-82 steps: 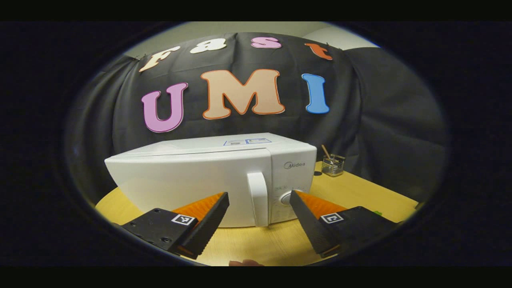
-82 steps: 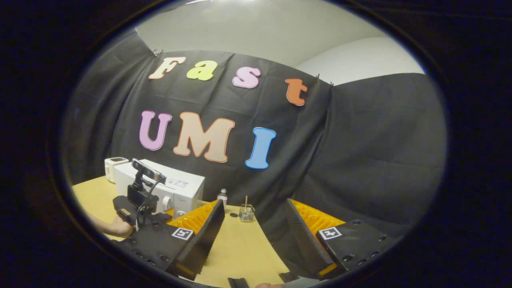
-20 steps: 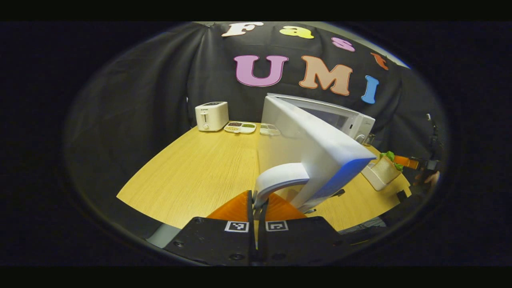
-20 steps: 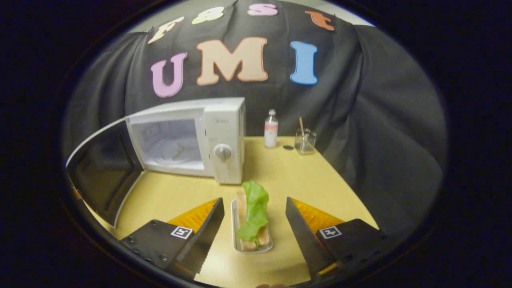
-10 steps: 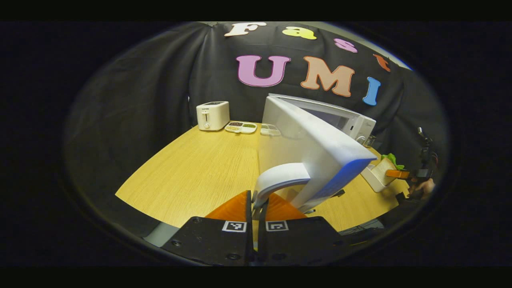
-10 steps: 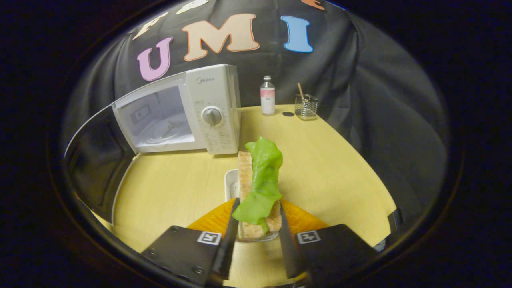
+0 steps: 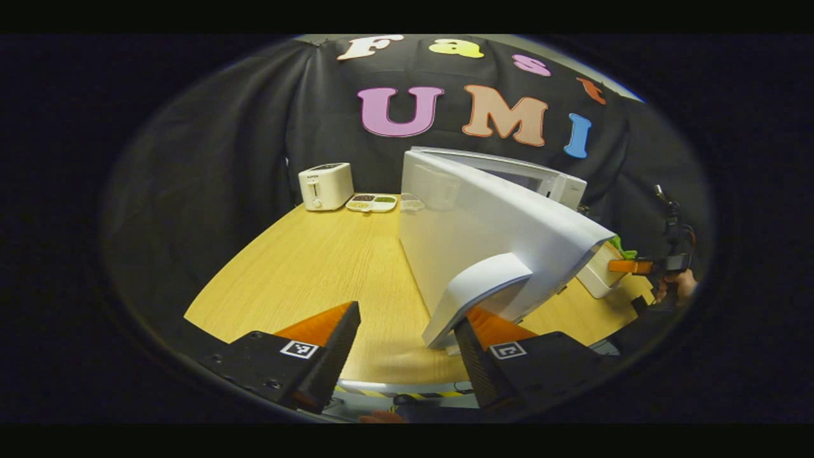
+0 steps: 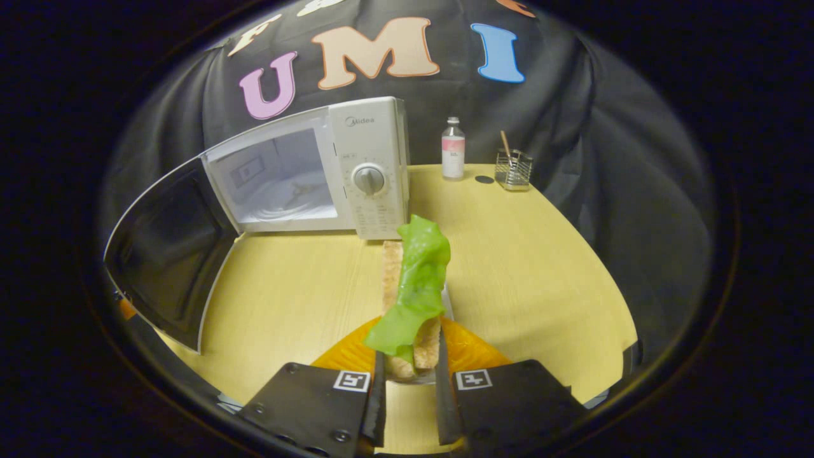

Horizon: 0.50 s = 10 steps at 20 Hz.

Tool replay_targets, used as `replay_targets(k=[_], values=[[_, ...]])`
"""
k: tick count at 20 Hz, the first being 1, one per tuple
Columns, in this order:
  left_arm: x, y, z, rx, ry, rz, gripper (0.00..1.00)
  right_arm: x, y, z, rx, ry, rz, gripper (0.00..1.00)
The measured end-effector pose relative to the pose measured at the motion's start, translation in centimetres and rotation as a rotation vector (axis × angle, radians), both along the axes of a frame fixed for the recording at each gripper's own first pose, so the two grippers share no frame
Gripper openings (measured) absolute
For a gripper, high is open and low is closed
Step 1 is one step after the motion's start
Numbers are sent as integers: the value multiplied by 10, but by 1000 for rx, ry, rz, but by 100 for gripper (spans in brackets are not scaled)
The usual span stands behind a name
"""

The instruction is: Open the microwave oven with the left hand, put the food in, and close the microwave oven.

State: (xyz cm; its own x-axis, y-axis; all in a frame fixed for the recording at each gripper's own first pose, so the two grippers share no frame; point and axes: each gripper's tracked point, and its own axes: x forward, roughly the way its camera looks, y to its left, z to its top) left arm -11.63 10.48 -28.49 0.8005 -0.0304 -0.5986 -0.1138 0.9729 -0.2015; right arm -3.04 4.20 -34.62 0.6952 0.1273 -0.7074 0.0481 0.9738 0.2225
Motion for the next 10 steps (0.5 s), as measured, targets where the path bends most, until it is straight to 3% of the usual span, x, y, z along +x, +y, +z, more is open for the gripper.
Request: replay_targets(k=[5,9,10], values=[[-1,9,14,-19,-31,31,84,5,-11,27,-1,-57,-15,34],[-10,4,33,-31,-32,-17,84,13,-14,50,-12,-106,-2,34],[-10,7,39,-9,-45,-28,92,14,-14,56,-20,-115,3,34]])
